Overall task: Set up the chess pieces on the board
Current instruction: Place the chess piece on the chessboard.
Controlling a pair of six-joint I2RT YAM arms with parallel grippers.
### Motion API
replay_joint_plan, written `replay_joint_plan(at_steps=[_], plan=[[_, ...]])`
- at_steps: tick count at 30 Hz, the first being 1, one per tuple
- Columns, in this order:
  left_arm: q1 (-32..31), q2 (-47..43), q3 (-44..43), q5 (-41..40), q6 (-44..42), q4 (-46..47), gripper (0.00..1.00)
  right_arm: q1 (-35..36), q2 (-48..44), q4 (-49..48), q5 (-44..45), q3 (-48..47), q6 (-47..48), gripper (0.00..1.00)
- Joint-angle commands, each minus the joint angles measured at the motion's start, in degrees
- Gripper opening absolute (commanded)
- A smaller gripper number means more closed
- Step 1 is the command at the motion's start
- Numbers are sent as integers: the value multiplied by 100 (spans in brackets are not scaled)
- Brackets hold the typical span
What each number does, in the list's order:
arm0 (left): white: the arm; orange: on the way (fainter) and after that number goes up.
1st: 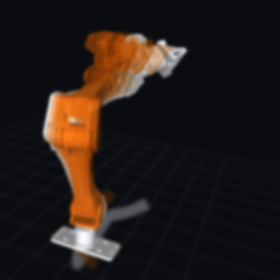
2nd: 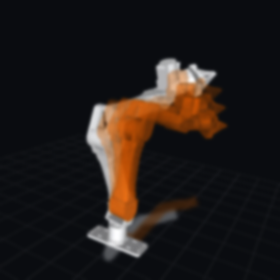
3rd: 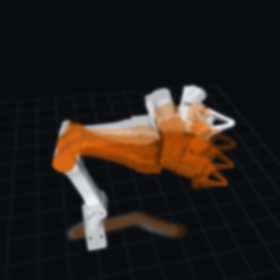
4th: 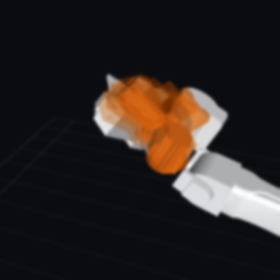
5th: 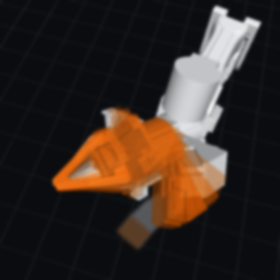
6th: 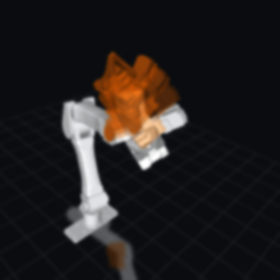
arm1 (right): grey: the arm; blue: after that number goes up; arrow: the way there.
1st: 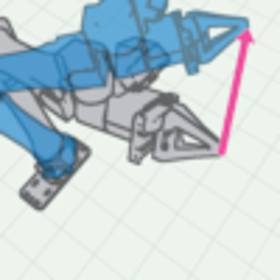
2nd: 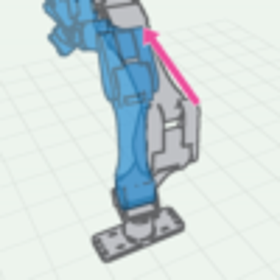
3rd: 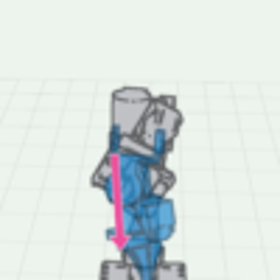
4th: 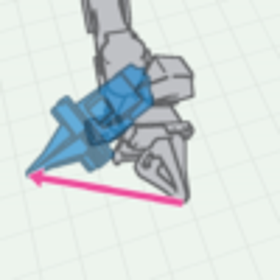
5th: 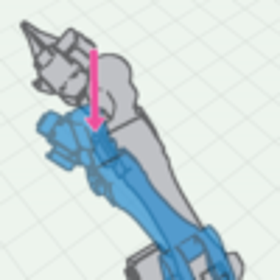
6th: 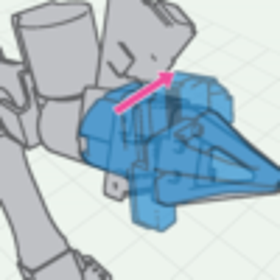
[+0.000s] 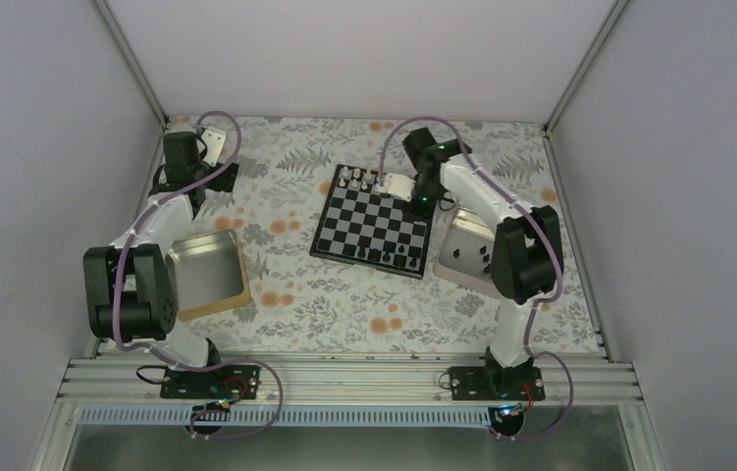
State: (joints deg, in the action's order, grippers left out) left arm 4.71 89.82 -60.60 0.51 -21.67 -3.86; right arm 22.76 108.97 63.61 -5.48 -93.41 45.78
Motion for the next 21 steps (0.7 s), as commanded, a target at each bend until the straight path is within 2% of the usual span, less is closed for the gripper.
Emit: replay_joint_plan(at_steps=[1,9,21], plan=[[21,-163,116,61,-13,248,100,363,318,-180,-141,-162,-129,9],[21,-144,130,103,26,289,100,789,676,-342,-370,68,-96,9],[17,-180,180,103,58,342,100,896,829,-356,-399,341,-55,9]])
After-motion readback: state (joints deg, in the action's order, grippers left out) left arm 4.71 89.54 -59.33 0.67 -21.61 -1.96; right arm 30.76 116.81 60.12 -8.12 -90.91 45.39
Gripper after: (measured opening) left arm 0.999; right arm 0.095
